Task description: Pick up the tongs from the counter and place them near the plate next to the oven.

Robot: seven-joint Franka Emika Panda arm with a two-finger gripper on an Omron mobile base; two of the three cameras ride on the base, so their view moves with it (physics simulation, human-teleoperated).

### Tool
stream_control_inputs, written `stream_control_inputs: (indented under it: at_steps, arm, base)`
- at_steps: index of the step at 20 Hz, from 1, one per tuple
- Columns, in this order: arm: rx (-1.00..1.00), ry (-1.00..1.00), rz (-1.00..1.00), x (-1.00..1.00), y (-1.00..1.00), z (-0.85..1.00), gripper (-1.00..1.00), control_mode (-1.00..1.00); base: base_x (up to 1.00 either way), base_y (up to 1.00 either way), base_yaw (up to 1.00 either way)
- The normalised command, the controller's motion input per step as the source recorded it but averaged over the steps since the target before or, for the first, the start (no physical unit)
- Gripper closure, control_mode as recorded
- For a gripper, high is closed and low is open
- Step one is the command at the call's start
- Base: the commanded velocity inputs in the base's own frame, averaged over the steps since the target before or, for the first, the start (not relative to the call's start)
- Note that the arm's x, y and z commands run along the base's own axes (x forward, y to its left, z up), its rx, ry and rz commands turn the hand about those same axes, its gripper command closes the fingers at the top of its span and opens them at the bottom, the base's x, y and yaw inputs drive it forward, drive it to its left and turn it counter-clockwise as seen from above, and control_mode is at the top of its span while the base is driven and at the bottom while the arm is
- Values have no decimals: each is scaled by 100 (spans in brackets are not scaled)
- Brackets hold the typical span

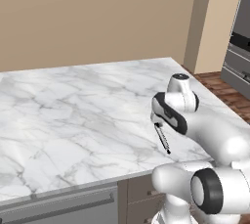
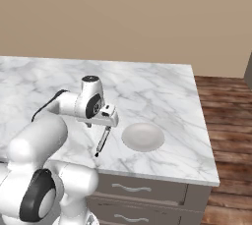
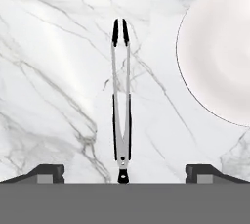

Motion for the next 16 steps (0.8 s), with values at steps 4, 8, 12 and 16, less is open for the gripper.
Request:
stream_control_inputs:
  at_steps: [4,8,12,16]
  arm:
    - [0,-27,0,-51,0,51,-100,-100]
    - [0,-32,0,-57,0,56,-100,-100]
    - [-2,-32,0,-55,0,56,-100,-100]
    - [-4,-29,0,-46,-1,58,-100,-100]
  base:
    - [0,0,0]
    - [0,0,0]
    - [0,0,0]
    - [0,0,0]
